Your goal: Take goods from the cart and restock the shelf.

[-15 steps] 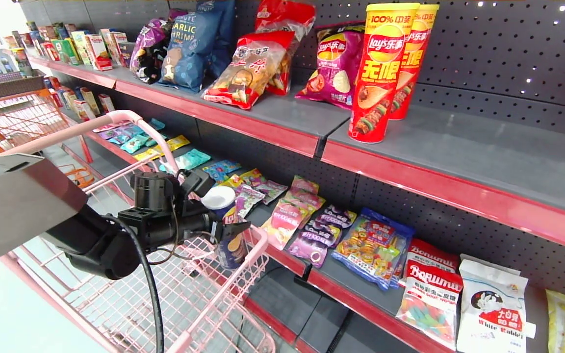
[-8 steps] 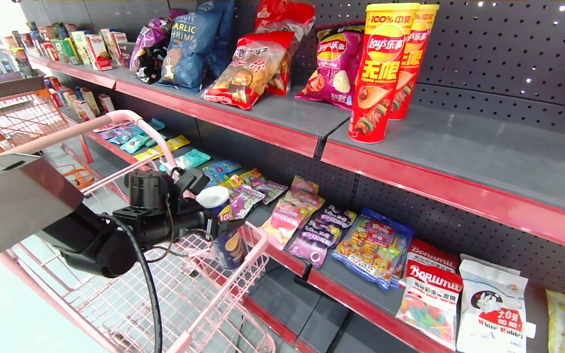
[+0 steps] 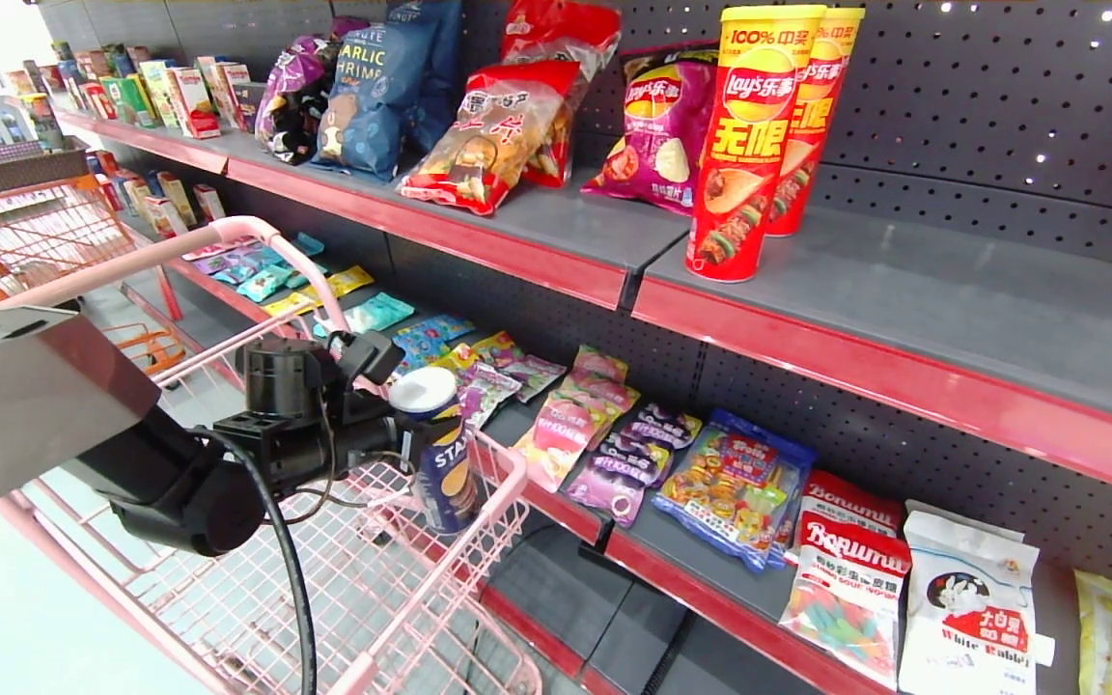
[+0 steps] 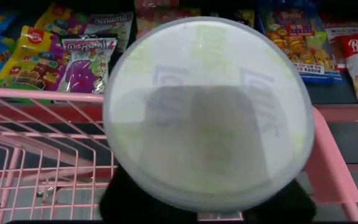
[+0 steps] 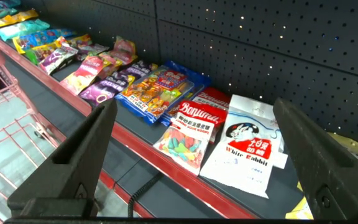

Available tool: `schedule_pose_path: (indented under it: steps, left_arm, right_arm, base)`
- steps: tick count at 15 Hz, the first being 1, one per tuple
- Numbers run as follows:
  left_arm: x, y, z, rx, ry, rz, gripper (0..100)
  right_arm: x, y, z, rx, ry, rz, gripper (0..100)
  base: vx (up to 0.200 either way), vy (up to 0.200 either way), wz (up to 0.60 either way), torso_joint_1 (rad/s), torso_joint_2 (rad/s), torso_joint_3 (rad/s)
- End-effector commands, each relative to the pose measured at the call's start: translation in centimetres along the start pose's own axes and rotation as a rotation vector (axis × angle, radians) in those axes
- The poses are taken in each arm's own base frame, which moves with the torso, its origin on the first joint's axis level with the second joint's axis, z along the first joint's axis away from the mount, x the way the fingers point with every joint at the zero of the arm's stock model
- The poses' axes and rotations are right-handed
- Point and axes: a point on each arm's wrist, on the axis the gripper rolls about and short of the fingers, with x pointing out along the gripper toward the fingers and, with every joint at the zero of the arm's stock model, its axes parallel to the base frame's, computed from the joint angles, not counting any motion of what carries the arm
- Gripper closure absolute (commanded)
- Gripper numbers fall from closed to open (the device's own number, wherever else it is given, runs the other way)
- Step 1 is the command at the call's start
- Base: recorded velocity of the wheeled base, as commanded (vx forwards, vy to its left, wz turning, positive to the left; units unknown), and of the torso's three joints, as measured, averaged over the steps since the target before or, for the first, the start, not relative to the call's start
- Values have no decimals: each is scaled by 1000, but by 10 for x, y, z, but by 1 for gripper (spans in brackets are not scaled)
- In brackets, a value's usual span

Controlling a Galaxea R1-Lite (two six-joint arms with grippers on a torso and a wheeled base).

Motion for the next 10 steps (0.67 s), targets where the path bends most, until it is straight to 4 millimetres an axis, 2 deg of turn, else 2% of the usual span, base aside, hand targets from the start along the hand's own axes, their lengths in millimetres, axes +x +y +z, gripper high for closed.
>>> schedule_pose_path:
  steps: [1,3,4,6,7,8,9,10]
  left_arm:
    - [-14,-5,9,8,-27,8,100]
    - [-48,-15,35,-37,-99,31,100]
    - [-54,-16,41,-38,-116,43,100]
    - [-89,-21,67,-19,-187,114,100]
    - [-119,-29,83,-20,-196,157,100]
    - [-129,-33,87,-24,-193,167,100]
    - [-167,-50,97,-31,-176,192,100]
    - [-183,-57,100,-30,-180,194,100]
  right_arm:
    - [0,0,0,-1,1,1,0]
    - [0,0,0,0,1,1,0]
    - [0,0,0,0,1,1,0]
    - [0,0,0,0,1,1,0]
    - [0,0,0,-1,1,1,0]
    - [0,0,0,-1,1,1,0]
    - [0,0,0,0,1,1,0]
    - [0,0,0,0,1,1,0]
  base:
    - [0,0,0,0,0,0]
    - [0,0,0,0,0,0]
    - [0,0,0,0,0,0]
    - [0,0,0,0,0,0]
    - [0,0,0,0,0,0]
    - [0,0,0,0,0,0]
    - [0,0,0,0,0,0]
    - [0,0,0,0,0,0]
